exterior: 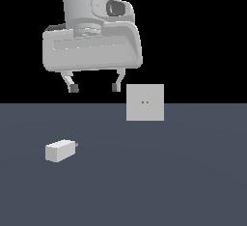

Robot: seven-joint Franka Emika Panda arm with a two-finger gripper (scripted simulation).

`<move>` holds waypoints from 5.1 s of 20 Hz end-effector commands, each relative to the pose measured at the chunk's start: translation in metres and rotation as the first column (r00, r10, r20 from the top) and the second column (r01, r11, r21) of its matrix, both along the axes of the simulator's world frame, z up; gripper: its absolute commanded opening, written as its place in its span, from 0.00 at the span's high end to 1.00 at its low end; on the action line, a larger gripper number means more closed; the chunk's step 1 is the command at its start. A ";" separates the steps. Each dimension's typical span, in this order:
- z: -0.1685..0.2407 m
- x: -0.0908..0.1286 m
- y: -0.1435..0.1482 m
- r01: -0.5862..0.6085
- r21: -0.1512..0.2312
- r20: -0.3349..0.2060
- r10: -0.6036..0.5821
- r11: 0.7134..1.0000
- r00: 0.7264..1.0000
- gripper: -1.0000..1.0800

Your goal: Plug the charger into the wall socket.

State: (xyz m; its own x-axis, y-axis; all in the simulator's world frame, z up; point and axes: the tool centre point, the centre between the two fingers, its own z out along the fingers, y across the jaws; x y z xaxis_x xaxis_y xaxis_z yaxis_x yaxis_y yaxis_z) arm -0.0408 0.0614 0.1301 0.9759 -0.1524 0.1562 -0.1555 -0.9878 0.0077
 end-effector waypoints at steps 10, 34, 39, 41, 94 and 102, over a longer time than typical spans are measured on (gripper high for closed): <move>-0.031 -0.019 0.027 0.110 -0.010 0.087 -0.109 0.994 0.990 0.04; -0.067 -0.030 0.054 0.225 -0.020 0.176 -0.218 0.974 0.960 0.04; -0.073 -0.031 0.054 0.226 -0.020 0.176 -0.219 0.974 0.960 0.04; -0.080 -0.031 0.054 0.226 -0.020 0.176 -0.219 0.974 0.960 0.04; -0.064 -0.019 -0.051 0.022 -0.023 0.183 -0.018 0.999 0.983 1.00; -0.049 -0.012 -0.079 -0.034 -0.023 0.183 0.038 0.999 0.982 1.00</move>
State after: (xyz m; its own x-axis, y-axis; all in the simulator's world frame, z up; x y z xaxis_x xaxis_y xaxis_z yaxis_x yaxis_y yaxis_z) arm -0.0540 -0.0122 0.0780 0.9340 -0.1235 0.3353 -0.1318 -0.9913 0.0020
